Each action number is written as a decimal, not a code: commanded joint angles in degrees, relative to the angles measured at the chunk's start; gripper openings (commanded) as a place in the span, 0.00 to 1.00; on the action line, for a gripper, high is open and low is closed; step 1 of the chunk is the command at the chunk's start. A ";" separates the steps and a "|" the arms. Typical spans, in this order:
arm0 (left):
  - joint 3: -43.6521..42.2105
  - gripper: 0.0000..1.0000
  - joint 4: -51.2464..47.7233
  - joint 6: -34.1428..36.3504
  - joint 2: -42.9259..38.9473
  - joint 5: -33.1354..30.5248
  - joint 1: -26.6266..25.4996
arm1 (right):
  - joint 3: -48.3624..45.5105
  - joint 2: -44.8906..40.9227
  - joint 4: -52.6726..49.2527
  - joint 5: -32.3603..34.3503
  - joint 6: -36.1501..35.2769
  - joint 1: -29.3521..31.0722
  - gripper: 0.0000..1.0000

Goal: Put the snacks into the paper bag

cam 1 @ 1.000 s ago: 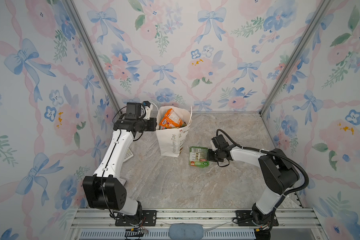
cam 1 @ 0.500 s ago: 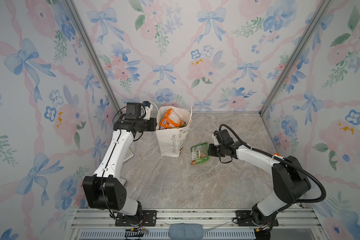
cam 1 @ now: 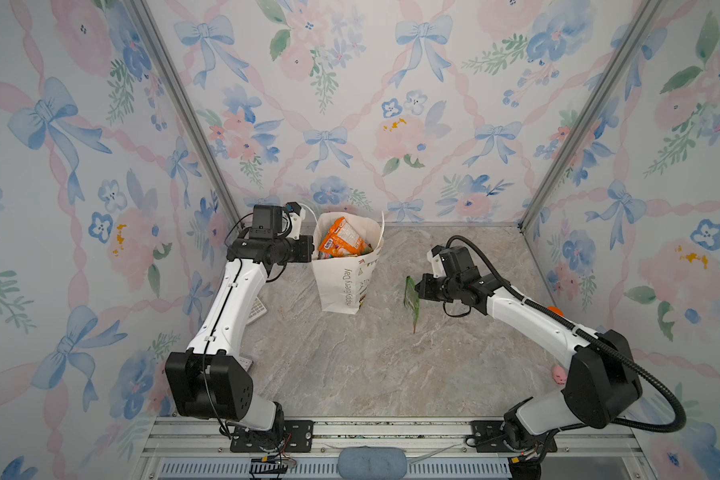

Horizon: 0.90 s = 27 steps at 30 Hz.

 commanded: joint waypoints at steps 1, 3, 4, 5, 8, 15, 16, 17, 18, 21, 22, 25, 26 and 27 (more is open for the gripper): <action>-0.22 0.00 3.38 -0.87 -1.65 1.50 -0.12 | 3.13 -1.94 -3.66 -0.31 -1.09 0.33 0.00; -0.24 0.00 3.39 -0.91 -1.64 1.61 -0.14 | 4.08 -2.16 -4.64 0.03 -1.58 0.44 0.00; -0.25 0.00 3.39 -0.90 -1.71 1.63 -0.12 | 4.36 -2.13 -5.07 0.35 -1.79 0.45 0.00; -0.25 0.00 3.40 -0.90 -1.71 1.65 -0.10 | 4.66 -2.08 -5.61 0.43 -2.00 0.45 0.00; -0.24 0.00 3.39 -0.89 -1.80 1.67 -0.12 | 4.68 -1.72 -6.81 1.91 -3.19 0.47 0.00; -0.32 0.00 3.39 -0.89 -1.90 1.68 -0.21 | -0.76 -0.85 -9.69 5.16 -5.50 -2.77 0.41; -0.34 0.00 3.39 -0.89 -1.89 1.71 -0.16 | -1.80 -0.77 -9.92 5.29 -5.67 -3.10 0.44; -0.33 0.00 3.34 -0.90 -1.93 1.59 -0.22 | -3.20 -0.60 -10.30 5.28 -5.74 -3.52 0.47; -0.33 0.00 3.39 -0.91 -1.81 1.52 -0.16 | -4.69 -0.59 -10.67 5.65 -5.49 -3.66 0.47; -0.31 0.00 3.39 -0.88 -1.82 1.52 -0.25 | -9.66 -1.70 -10.48 5.65 -2.81 -4.39 0.49; -0.36 0.00 3.38 -0.91 -1.85 1.51 -0.29 | -11.67 -2.59 -9.74 5.58 -1.60 -4.71 0.52; -0.37 0.00 3.38 -0.82 -1.81 1.45 -0.30 | -18.07 -7.15 -6.76 4.66 2.42 -5.38 0.59; -0.36 0.00 3.39 -0.78 -1.74 1.52 -0.30 | -19.85 -8.50 -6.11 4.66 3.61 -5.39 0.59; -0.32 0.00 3.39 -0.78 -1.65 1.50 -0.25 | -21.33 -10.02 -5.37 4.50 4.38 -5.46 0.59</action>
